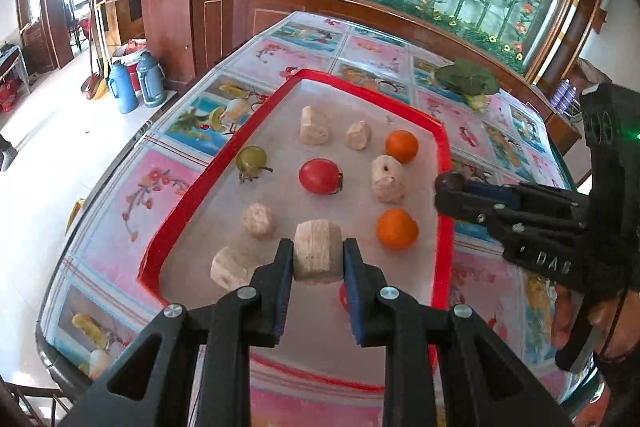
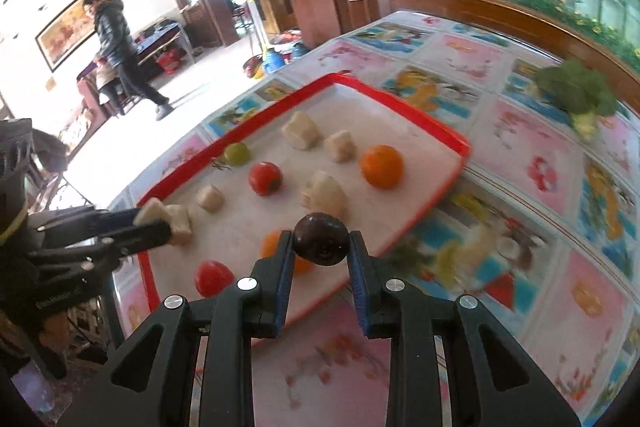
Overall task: Organize fruits
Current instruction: 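Carry the beige block and the dark brown ball over the tray with both tools, then open both tools inside the tray, releasing the block and the dark ball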
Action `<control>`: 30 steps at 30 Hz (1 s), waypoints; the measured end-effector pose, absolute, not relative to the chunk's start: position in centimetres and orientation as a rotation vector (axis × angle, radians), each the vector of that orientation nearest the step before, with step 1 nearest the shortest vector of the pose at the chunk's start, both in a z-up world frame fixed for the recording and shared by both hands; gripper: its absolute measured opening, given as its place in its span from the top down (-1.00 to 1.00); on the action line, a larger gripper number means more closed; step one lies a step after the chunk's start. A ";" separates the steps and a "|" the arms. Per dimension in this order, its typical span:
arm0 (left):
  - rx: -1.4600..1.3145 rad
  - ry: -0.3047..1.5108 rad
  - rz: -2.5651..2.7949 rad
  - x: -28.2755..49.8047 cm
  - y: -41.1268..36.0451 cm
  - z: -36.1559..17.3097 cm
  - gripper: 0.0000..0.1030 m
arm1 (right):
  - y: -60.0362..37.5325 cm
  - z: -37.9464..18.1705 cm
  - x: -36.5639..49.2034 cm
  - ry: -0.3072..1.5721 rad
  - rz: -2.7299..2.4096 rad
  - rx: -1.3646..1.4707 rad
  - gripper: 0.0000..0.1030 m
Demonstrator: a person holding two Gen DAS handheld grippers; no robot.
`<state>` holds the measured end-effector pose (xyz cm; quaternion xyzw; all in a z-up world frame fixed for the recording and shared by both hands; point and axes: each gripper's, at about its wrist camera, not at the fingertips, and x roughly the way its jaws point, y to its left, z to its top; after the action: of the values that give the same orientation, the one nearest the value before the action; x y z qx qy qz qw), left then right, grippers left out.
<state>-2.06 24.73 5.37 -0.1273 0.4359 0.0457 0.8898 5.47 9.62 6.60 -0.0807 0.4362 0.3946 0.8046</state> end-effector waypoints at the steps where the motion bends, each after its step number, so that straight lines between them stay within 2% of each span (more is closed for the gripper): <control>1: -0.266 0.909 0.097 -1.7 24.8 5.2 0.48 | 10.4 6.4 5.6 0.940 0.857 -0.177 0.51; 16: -0.223 0.987 0.077 0.9 25.7 2.1 0.48 | 16.6 3.6 5.9 0.994 0.933 -0.315 0.50; 30: -0.183 1.009 0.089 1.5 25.7 1.4 0.45 | 18.5 2.6 5.7 0.944 0.883 -0.535 0.48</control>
<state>1.52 25.72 1.41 -0.0875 0.4823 0.0426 0.8706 5.65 18.47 2.57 -0.2462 0.4345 0.4063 0.7652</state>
